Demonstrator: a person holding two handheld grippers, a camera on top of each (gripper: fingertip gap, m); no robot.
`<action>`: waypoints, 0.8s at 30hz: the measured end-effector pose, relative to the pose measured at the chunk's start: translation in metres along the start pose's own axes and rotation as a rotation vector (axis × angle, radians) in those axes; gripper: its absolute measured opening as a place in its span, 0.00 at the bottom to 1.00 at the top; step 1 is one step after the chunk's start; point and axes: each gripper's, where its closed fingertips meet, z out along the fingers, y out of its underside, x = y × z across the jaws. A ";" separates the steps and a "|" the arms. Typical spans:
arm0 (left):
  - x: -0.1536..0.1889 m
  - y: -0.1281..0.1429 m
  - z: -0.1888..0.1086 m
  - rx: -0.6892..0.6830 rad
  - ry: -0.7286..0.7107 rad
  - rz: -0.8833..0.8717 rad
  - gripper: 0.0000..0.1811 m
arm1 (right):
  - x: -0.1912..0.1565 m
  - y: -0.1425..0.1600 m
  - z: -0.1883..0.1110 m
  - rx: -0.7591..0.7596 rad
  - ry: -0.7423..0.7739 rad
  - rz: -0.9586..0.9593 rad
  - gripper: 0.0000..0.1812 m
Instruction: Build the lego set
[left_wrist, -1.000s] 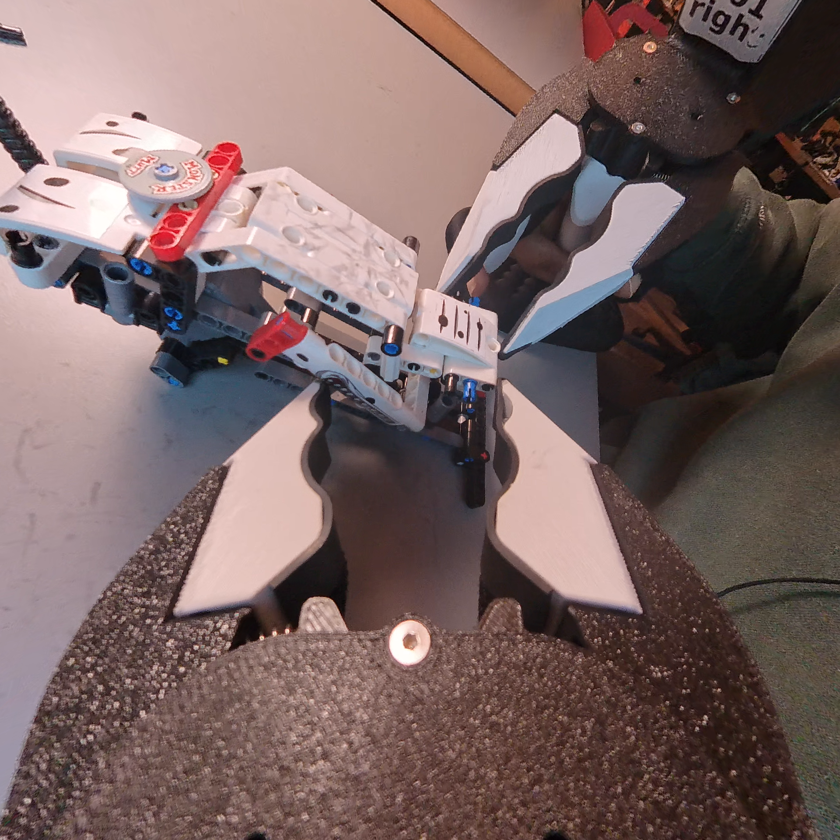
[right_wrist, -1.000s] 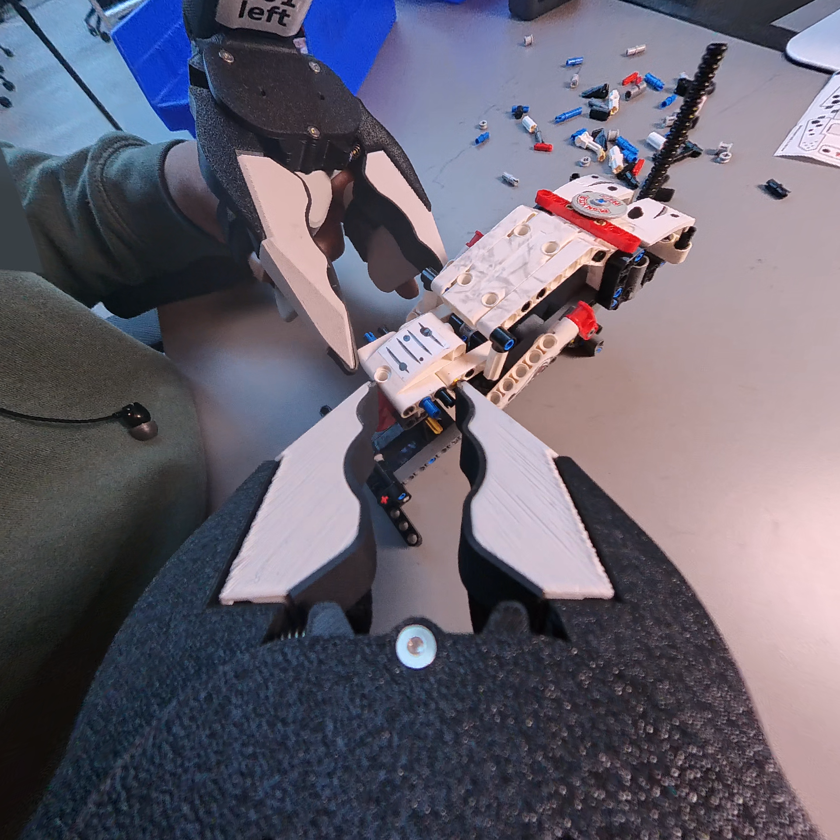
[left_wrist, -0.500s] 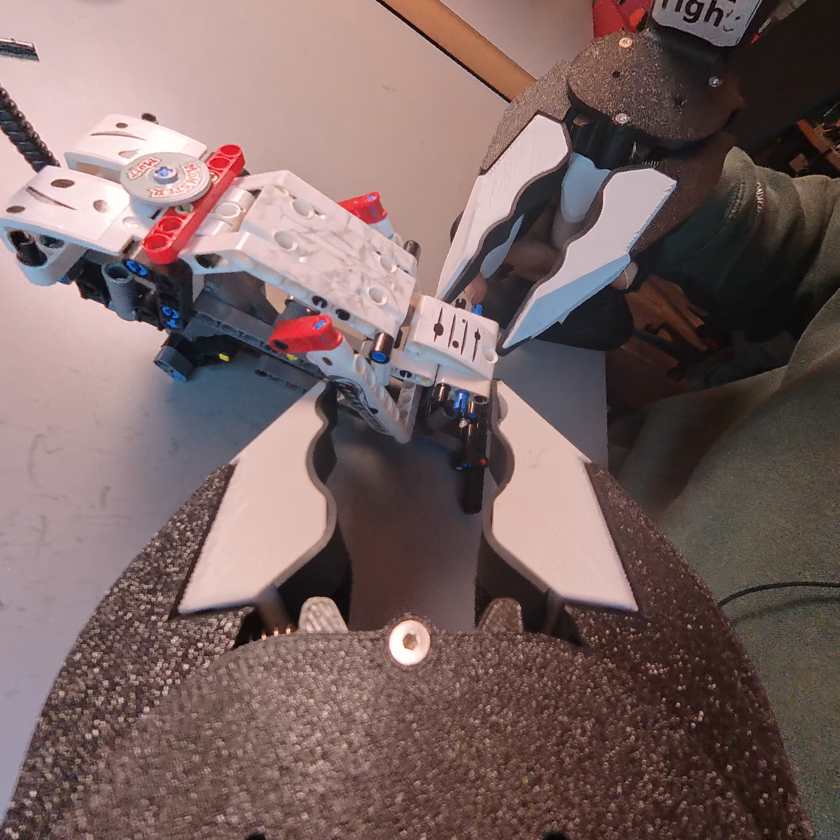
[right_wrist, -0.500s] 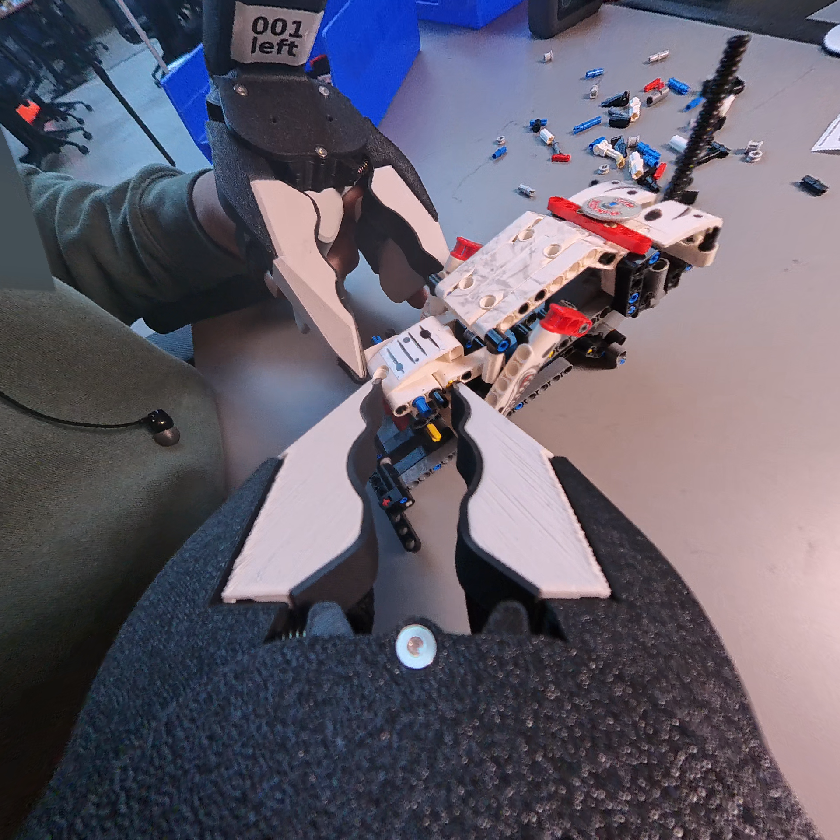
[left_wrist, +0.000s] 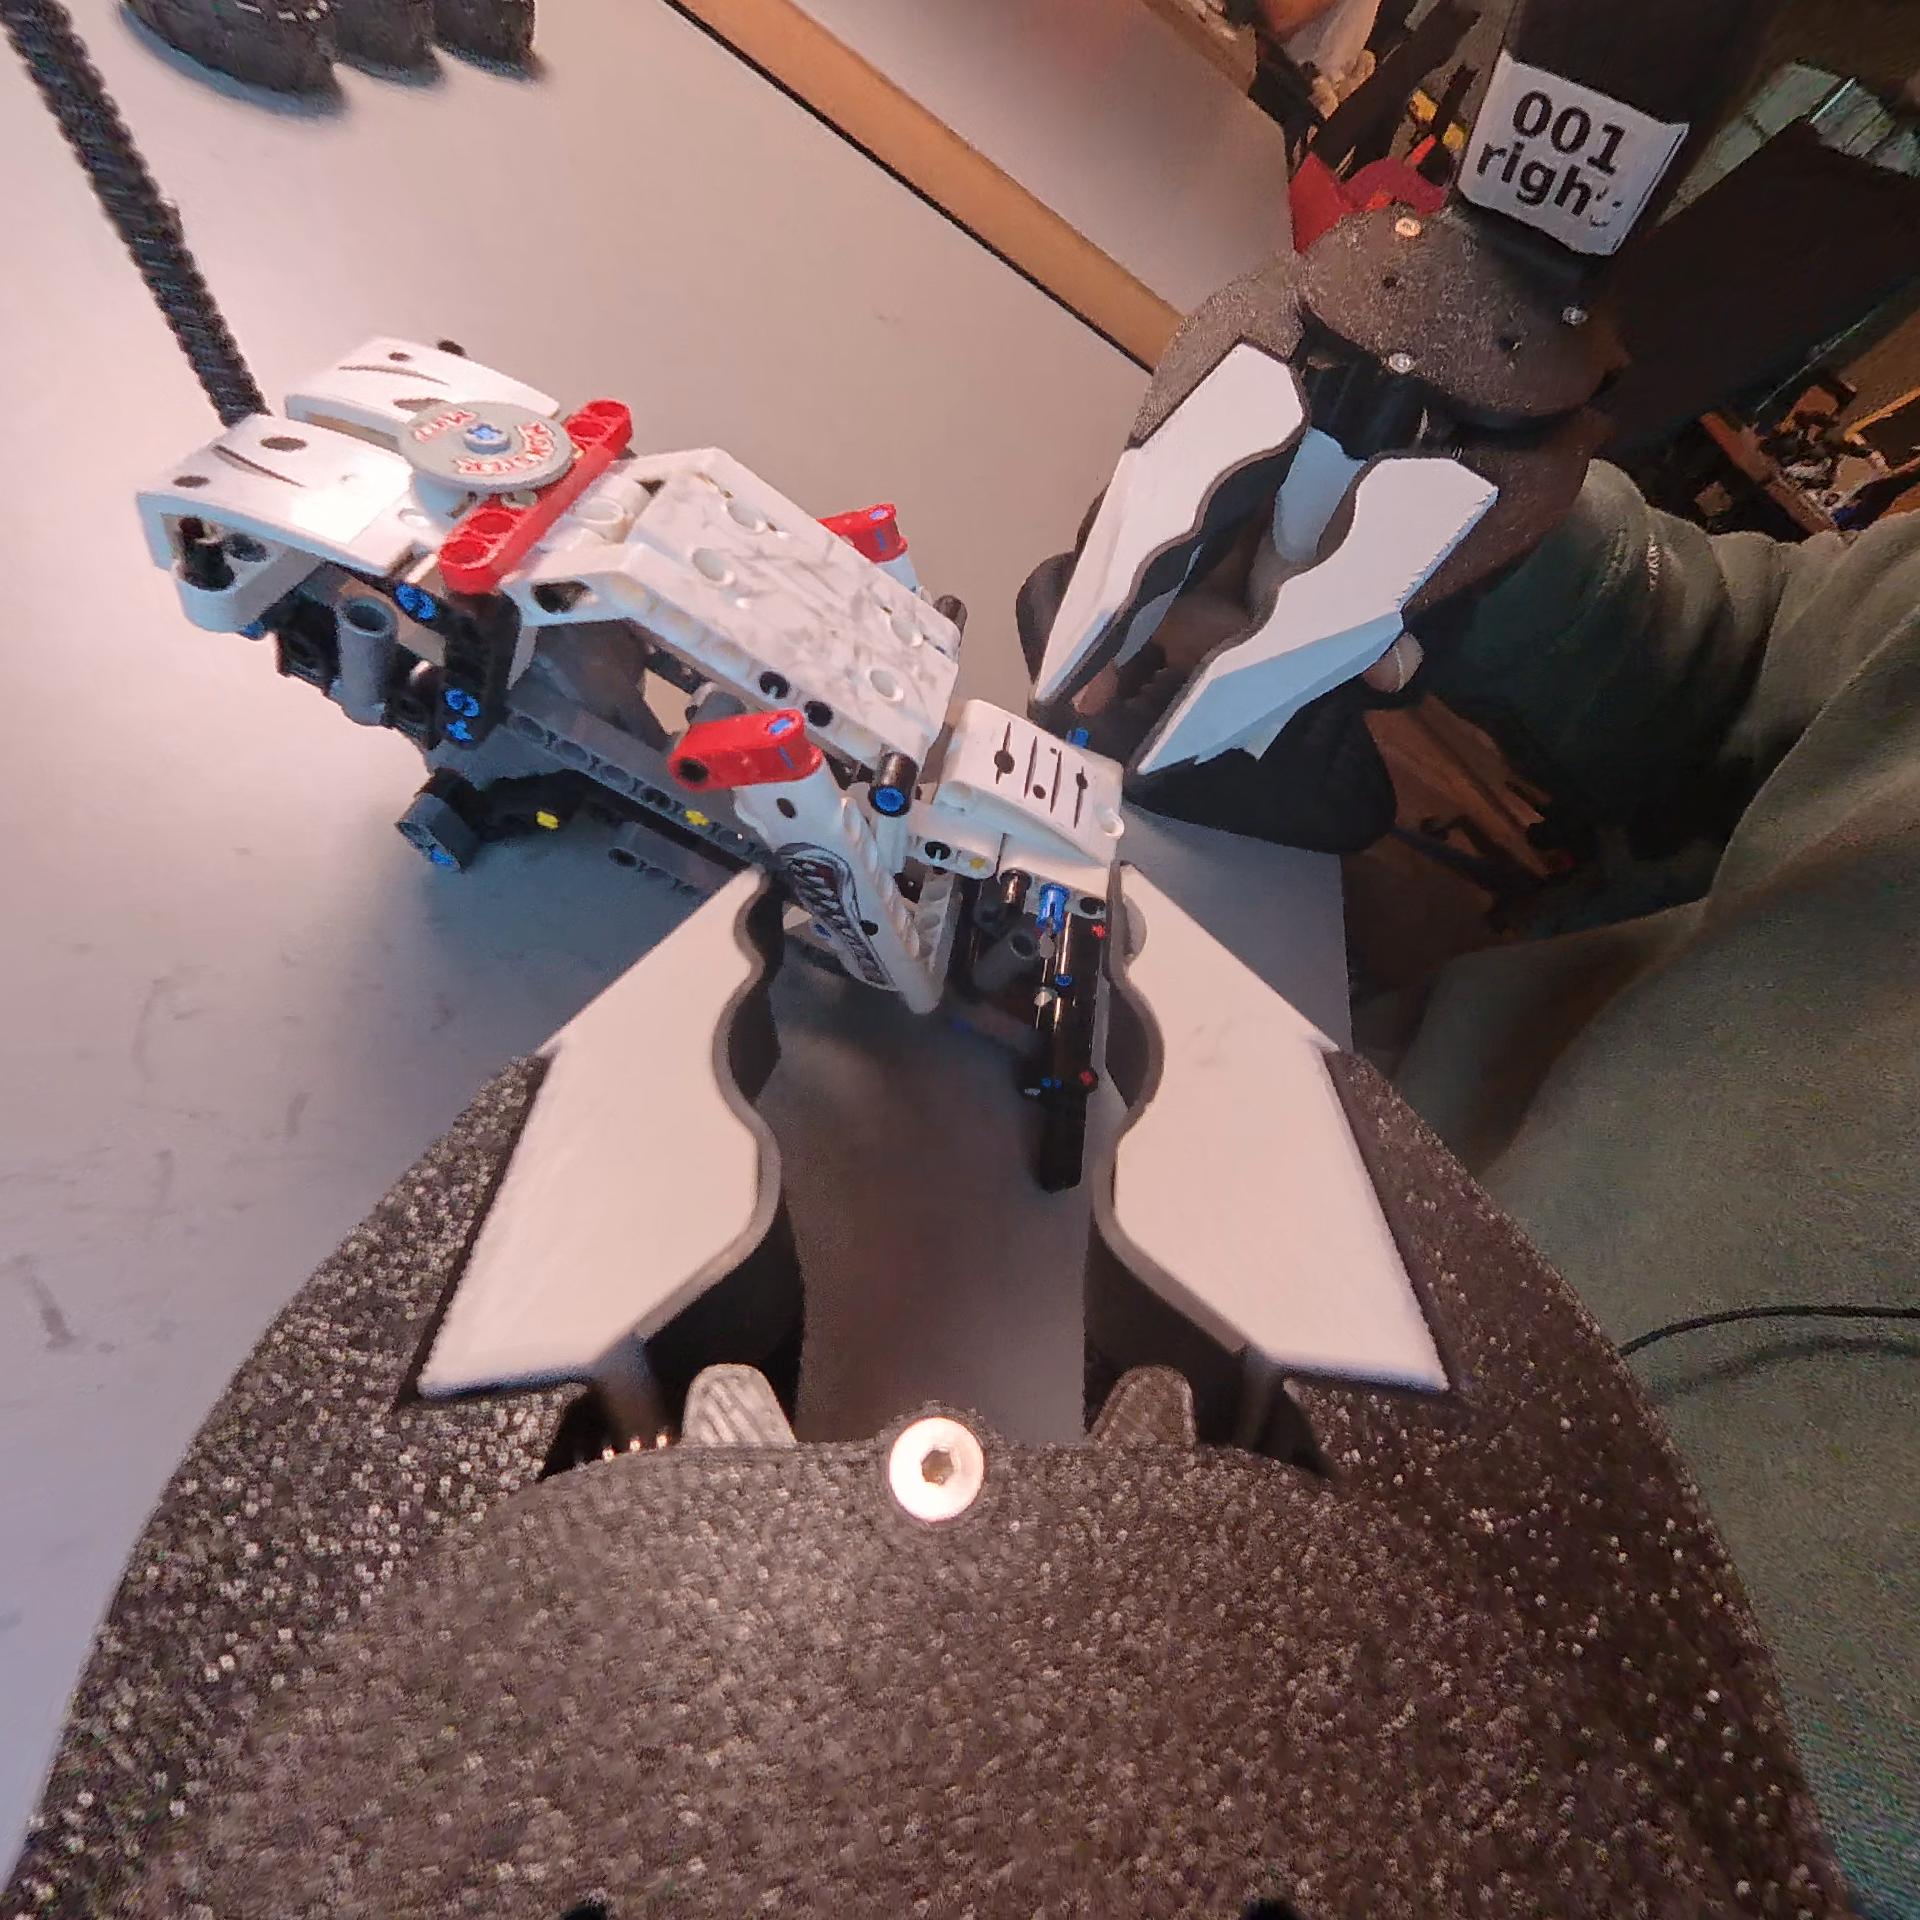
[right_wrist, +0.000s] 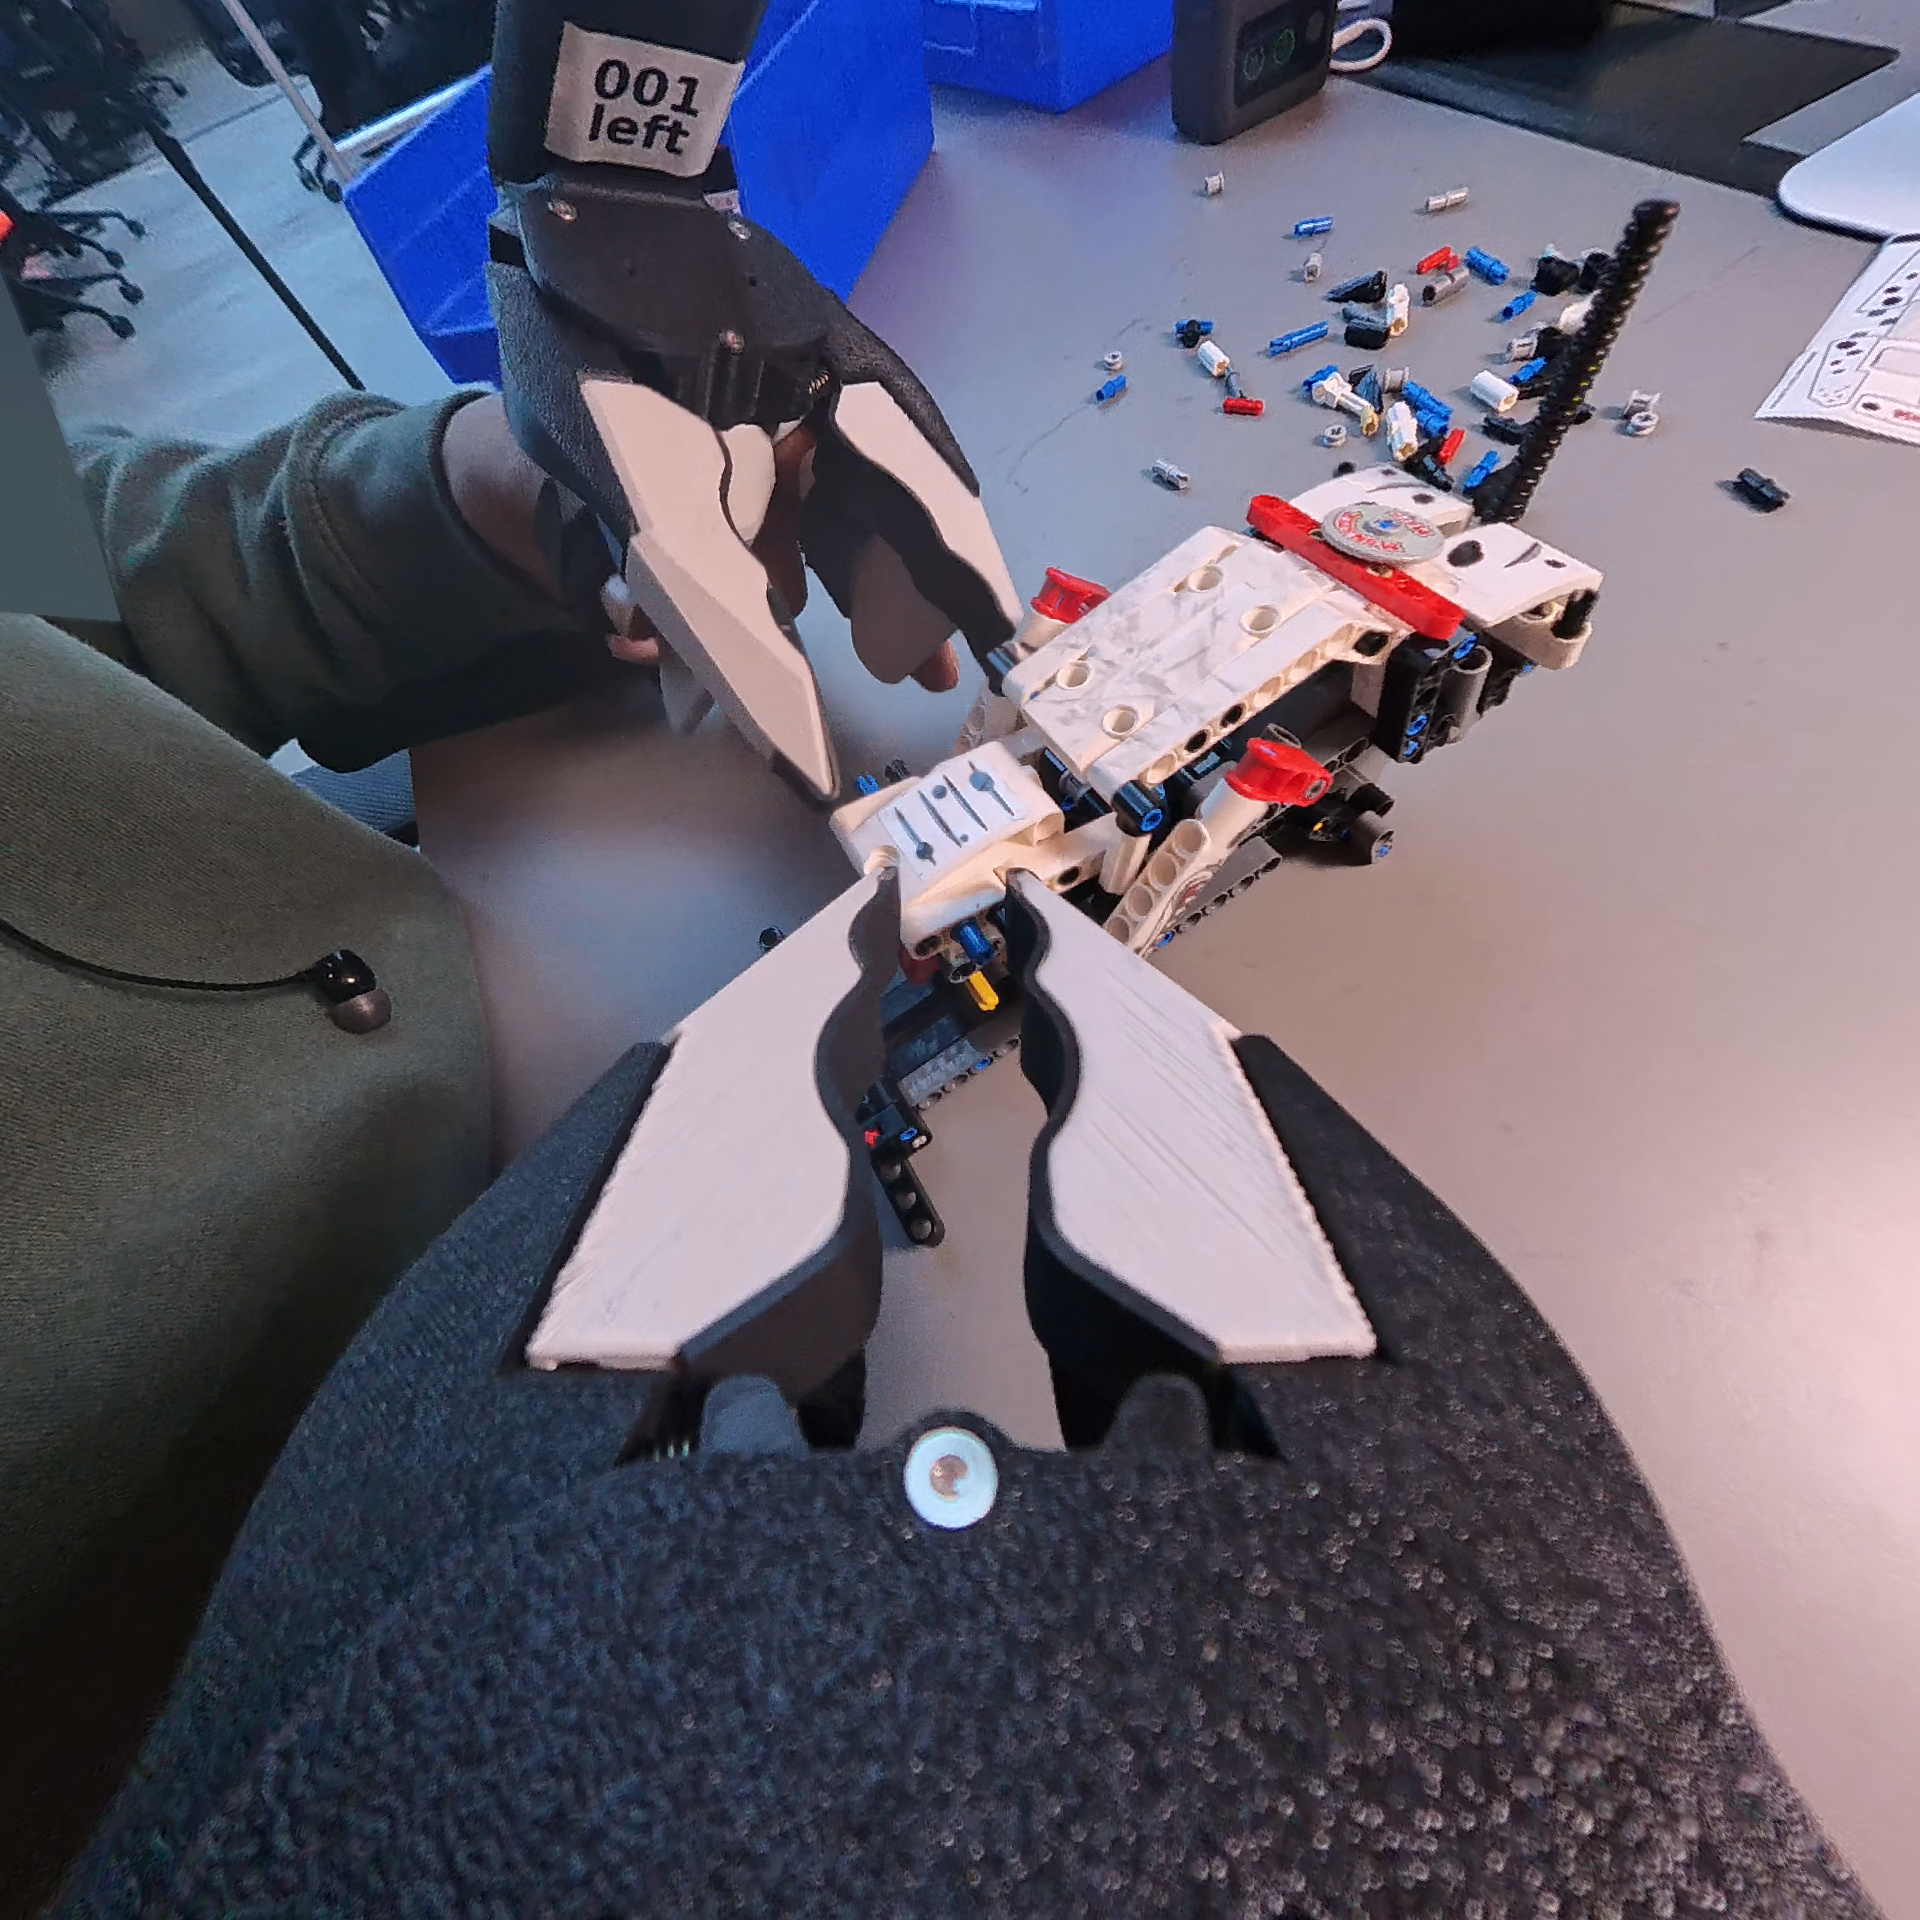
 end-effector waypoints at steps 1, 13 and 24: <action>-0.002 -0.002 -0.002 0.008 -0.002 -0.007 0.34 | 0.000 0.000 -0.001 -0.005 0.004 -0.012 0.12; -0.037 -0.026 -0.012 0.039 0.000 -0.104 0.17 | 0.060 -0.024 0.003 0.045 -0.004 0.035 0.07; -0.060 -0.021 -0.006 -0.001 -0.024 -0.174 0.13 | 0.081 -0.013 0.022 0.006 -0.051 0.148 0.04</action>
